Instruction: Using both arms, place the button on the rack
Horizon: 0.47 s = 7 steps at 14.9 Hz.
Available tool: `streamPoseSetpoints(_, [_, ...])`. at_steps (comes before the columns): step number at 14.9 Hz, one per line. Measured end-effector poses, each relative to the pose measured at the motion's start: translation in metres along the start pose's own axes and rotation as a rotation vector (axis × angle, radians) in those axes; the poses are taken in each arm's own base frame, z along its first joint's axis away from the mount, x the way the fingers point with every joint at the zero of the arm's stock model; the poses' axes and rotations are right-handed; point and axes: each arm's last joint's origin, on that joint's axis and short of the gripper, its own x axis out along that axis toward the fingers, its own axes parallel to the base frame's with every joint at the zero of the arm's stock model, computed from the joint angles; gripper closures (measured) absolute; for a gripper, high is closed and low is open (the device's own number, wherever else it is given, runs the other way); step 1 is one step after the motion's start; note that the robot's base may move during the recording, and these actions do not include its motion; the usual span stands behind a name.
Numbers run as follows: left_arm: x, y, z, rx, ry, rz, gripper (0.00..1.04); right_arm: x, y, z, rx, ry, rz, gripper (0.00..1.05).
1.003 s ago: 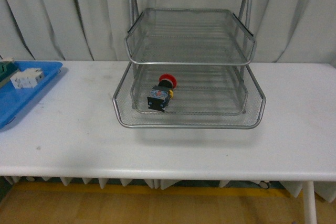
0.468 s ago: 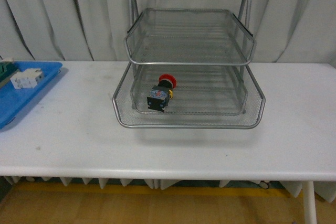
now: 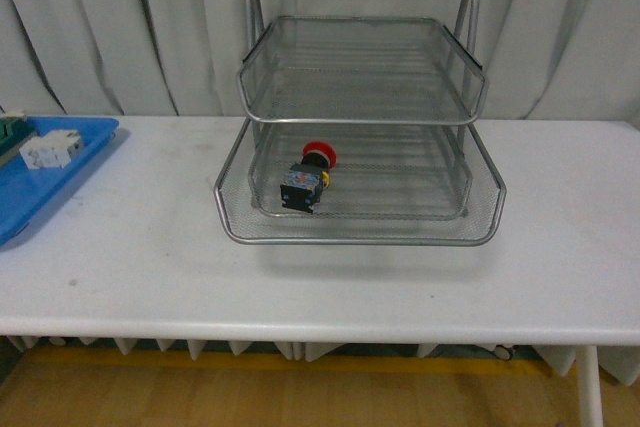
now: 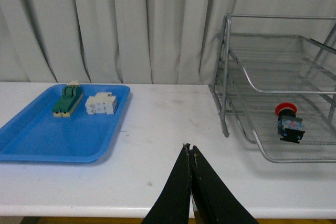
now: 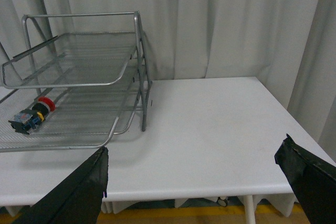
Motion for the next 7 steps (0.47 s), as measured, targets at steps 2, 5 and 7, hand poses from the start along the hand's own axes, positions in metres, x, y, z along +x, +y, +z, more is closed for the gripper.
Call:
streamPoseSetpoints(2, [-0.0033, 0.0000, -0.0002, 0.000, 0.002, 0.000, 1.03, 0.0000, 0.0000, 0.0000, 0.000, 0.000, 0.000, 0.06])
streamPoseSetpoints(5, [-0.0075, 0.0000, -0.0004, 0.000, 0.002, 0.000, 1.03, 0.0000, 0.0000, 0.0000, 0.000, 0.000, 0.000, 0.06])
streamPoseSetpoints(7, [-0.0091, 0.0000, -0.0005, 0.000, 0.000, 0.000, 1.03, 0.0000, 0.0000, 0.0000, 0.000, 0.000, 0.000, 0.06])
